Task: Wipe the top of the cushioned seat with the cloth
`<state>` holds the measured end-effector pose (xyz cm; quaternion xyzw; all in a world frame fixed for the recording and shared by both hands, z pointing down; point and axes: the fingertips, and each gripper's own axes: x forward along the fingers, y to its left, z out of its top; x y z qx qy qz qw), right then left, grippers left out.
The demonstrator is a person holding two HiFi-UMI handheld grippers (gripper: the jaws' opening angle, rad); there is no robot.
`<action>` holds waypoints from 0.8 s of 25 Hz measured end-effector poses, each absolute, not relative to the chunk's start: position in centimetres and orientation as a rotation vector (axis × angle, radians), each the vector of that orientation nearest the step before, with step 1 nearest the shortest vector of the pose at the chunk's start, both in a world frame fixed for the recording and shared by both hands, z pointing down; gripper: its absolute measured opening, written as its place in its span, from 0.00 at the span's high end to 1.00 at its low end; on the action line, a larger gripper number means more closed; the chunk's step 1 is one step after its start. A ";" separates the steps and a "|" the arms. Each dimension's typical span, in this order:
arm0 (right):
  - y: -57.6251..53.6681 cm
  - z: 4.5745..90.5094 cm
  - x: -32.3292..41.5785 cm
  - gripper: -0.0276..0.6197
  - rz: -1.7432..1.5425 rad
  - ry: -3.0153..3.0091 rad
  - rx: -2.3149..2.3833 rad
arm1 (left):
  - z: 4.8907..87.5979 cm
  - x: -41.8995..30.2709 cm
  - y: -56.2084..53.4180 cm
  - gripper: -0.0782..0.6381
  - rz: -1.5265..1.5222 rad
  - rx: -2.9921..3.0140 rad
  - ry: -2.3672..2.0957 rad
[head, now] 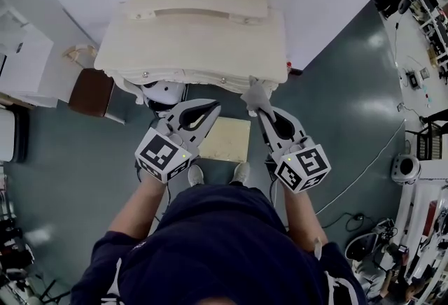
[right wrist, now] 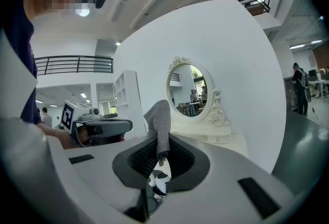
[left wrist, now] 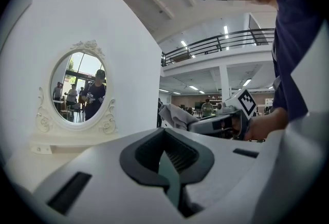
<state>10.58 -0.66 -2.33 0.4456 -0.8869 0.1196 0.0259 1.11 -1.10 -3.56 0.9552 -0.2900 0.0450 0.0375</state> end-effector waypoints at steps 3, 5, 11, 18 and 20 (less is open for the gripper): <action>-0.7 -2.6 10.4 0.89 0.366 -2.752 1.362 | -3.4 1.1 -1.1 0.88 0.138 2.923 -0.899; -0.6 -2.8 10.3 0.89 0.363 -2.758 1.353 | -3.5 1.1 -1.0 0.88 0.134 2.920 -0.905; -0.4 -3.1 10.1 0.89 0.352 -2.764 1.325 | -3.4 1.2 -0.8 0.88 0.127 2.909 -0.918; -0.3 -2.9 10.2 0.89 0.359 -2.769 1.308 | -3.0 1.6 -0.6 0.88 0.127 2.901 -0.925; -0.2 -2.8 10.2 0.89 0.358 -2.770 1.306 | -2.9 1.7 -0.6 0.88 0.128 2.902 -0.925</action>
